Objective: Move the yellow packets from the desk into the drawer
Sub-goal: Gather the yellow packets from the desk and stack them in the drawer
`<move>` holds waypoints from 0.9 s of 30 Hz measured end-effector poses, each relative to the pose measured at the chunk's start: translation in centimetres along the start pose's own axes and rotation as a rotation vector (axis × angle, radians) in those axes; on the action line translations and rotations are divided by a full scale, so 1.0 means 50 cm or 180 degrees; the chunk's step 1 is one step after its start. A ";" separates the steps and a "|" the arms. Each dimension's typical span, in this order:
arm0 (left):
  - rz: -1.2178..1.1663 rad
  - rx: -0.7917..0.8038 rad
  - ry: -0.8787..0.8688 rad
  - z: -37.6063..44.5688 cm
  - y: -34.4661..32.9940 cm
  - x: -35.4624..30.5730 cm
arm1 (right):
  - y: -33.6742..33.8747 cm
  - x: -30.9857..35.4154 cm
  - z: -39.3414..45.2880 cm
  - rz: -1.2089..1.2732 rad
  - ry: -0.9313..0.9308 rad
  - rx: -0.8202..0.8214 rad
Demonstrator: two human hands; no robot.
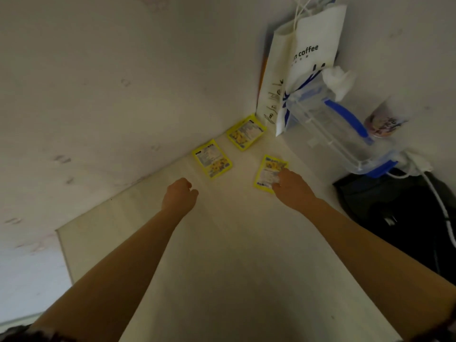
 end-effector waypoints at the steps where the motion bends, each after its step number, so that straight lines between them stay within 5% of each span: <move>1: -0.0068 -0.0022 0.0104 0.020 -0.004 -0.004 | -0.002 -0.007 0.022 0.0046 -0.0128 -0.0003; 9: -0.0583 -0.0237 0.0831 0.137 -0.064 -0.054 | -0.040 -0.076 0.117 0.0413 -0.1342 0.0008; 20: -0.0138 -0.0563 0.0909 0.189 -0.107 -0.107 | -0.078 -0.052 0.166 0.0399 -0.1143 0.0093; 27: -0.0042 -0.0035 0.0667 0.206 -0.126 -0.102 | -0.073 -0.055 0.170 0.0714 -0.1095 -0.0048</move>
Point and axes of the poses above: each hand's wrist, its own z-axis towards the middle knuckle, its own y-axis out of the back of the hand, x = y × z, the point moved 9 cm from there along z, towards the middle knuckle, and after that the axes turned 10 degrees about -x, right-handed, at the moved point
